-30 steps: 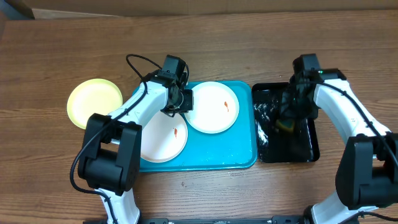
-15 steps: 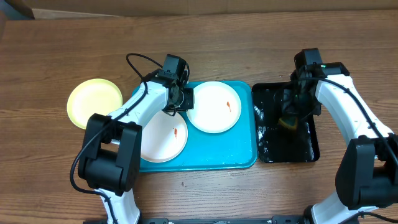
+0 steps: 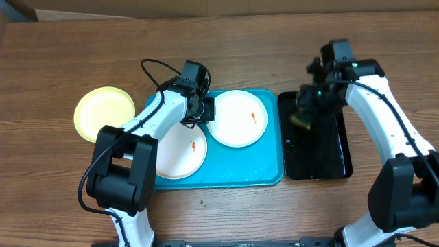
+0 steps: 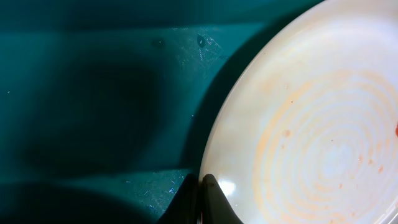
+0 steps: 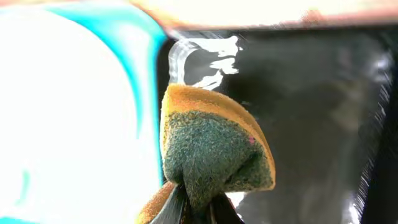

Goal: Clean dirty plates on tray and stack at the side
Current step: 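Carry the sponge onto the white plate and scrub it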

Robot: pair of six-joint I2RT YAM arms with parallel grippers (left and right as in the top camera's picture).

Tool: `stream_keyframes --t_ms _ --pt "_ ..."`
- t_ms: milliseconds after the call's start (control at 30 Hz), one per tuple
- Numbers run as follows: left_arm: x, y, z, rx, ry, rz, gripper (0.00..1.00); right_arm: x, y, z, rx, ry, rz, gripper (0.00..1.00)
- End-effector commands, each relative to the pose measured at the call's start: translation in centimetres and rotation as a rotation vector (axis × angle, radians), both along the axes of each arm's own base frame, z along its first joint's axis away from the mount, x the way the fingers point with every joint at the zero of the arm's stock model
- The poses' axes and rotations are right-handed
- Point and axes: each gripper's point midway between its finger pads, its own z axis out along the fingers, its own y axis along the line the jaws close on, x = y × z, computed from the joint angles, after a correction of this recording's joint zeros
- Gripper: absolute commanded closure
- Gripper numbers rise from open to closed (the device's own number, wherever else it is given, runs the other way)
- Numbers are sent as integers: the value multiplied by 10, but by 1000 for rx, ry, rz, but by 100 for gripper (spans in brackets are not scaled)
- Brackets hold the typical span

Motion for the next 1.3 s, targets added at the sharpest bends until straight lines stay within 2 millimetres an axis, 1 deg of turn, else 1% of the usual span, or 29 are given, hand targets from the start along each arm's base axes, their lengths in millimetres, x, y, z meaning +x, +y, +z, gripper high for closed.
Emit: stream_keyframes --t_ms 0,133,167,200,267,367,433,500,533,767,1000,1100,1267 --pt "-4 -3 -4 4 18 -3 96 10 47 37 115 -115 114 96" --pt "-4 -5 -4 3 15 -7 96 9 78 33 85 -149 196 96" --pt "-4 -5 -4 3 14 -8 96 10 87 26 29 -165 225 96" --pt "-4 -5 -4 3 13 -8 96 11 91 21 -14 -175 238 96" --pt "-4 -5 -4 3 14 -8 96 14 94 11 -103 -194 253 96" --pt "-4 -5 -4 3 14 -8 96 20 94 -2 -234 -221 263 96" --pt "-5 -5 -4 4 17 -8 95 25 93 -12 -291 -229 266 96" --pt "-5 -5 -4 4 17 -8 95 25 94 -22 -298 -209 269 96" --pt "-5 -5 -4 4 17 -8 95 24 93 -35 -309 -177 275 96" --pt "-5 -5 -4 4 17 -8 95 15 106 -74 -251 -75 310 96" --pt "-5 -5 -4 4 17 -8 96 4 100 -107 -281 18 321 96" --pt "-5 -5 -4 4 17 -8 96 0 101 -114 -270 42 323 96" --pt "-5 -5 -4 4 16 -8 96 -12 130 -112 -97 84 352 96"
